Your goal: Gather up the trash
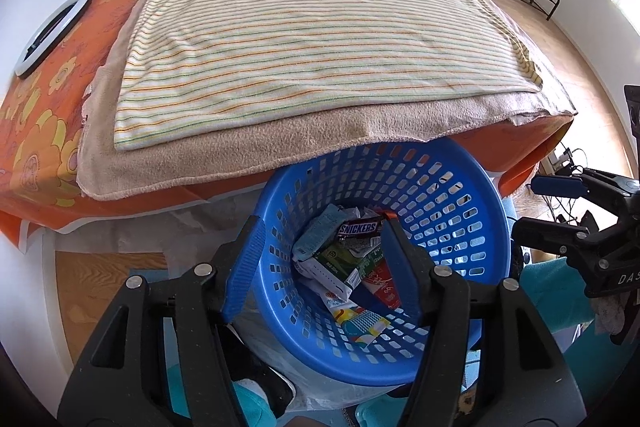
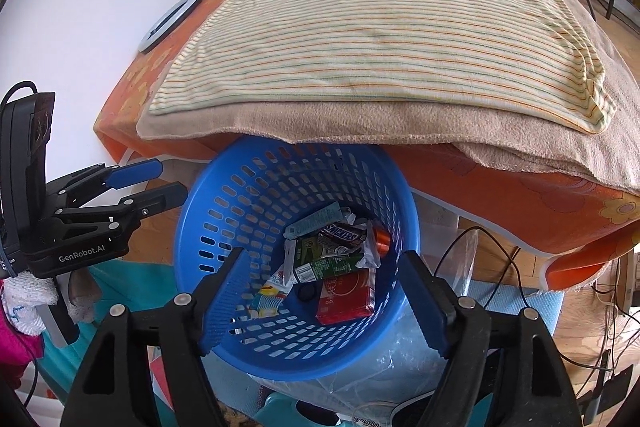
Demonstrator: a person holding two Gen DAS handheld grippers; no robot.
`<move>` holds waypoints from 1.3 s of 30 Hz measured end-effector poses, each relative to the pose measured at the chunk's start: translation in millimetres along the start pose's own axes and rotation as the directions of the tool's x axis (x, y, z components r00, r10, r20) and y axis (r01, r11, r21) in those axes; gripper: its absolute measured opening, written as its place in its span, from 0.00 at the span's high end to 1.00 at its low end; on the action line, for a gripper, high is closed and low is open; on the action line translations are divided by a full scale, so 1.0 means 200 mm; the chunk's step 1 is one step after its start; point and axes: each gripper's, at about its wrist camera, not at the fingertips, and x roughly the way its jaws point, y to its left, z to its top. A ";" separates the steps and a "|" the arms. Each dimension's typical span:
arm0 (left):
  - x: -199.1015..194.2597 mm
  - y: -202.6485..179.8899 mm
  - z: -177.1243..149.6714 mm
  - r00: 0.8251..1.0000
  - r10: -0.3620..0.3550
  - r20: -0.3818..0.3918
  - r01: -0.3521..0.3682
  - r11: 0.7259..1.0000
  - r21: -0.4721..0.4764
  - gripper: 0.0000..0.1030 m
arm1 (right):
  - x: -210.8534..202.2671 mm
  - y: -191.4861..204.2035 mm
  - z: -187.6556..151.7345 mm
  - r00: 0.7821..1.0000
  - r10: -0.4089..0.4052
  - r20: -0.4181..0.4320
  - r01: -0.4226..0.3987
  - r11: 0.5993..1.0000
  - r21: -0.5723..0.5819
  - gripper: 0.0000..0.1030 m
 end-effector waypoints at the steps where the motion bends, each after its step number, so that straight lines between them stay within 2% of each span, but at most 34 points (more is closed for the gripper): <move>1: -0.01 0.00 0.01 1.000 0.004 0.006 -0.004 1.000 -0.005 0.40 | -0.01 0.00 0.00 1.000 -0.004 0.010 0.004 1.000 0.000 0.14; 8: -0.08 0.03 0.10 0.999 0.005 0.049 -0.002 0.999 -0.052 0.40 | -0.08 0.00 0.07 0.997 -0.052 0.055 0.052 0.999 -0.004 0.14; 9: -0.09 0.04 0.11 0.998 0.007 0.056 -0.003 0.998 -0.058 0.37 | -0.09 0.00 0.08 0.996 -0.059 0.064 0.060 0.998 -0.002 0.14; 10: -0.10 0.04 0.13 0.998 0.010 0.064 -0.006 0.998 -0.066 0.30 | -0.10 -0.01 0.10 0.995 -0.067 0.072 0.067 0.998 0.001 0.13; 12: -0.13 0.05 0.17 0.996 0.011 0.092 -0.003 0.997 -0.082 0.26 | -0.12 -0.01 0.13 0.993 -0.076 0.086 0.076 0.997 0.005 0.13; 17: -0.19 0.07 0.28 0.991 0.008 0.132 0.005 0.995 -0.098 0.25 | -0.19 -0.03 0.22 0.987 -0.091 0.134 0.089 0.996 0.019 0.12; 19: -0.23 0.07 0.33 0.988 0.011 0.153 0.003 0.996 -0.090 0.25 | -0.22 -0.02 0.26 0.983 -0.101 0.152 0.100 0.995 0.015 0.07; 21: -0.26 0.06 0.39 0.984 0.012 0.178 0.003 0.997 -0.083 0.25 | -0.26 -0.02 0.30 0.978 -0.108 0.178 0.109 0.994 0.009 0.04; 26: -0.35 0.05 0.53 0.971 0.002 0.239 0.015 0.997 -0.069 0.25 | -0.34 -0.02 0.43 0.963 -0.127 0.238 0.127 0.992 0.015 0.04; 32: -0.43 0.04 0.65 0.944 0.001 0.331 0.021 0.998 -0.060 0.25 | -0.42 -0.03 0.58 0.942 -0.131 0.309 0.131 0.991 0.021 0.04; 35: -0.43 0.05 0.71 0.939 -0.010 0.343 0.032 0.998 -0.058 0.20 | -0.44 -0.05 0.64 0.928 -0.139 0.345 0.137 0.990 0.030 0.04; 39: -0.41 0.04 0.76 0.936 -0.025 0.351 0.045 0.998 -0.050 0.19 | -0.44 -0.07 0.72 0.921 -0.140 0.362 0.139 0.990 0.029 0.04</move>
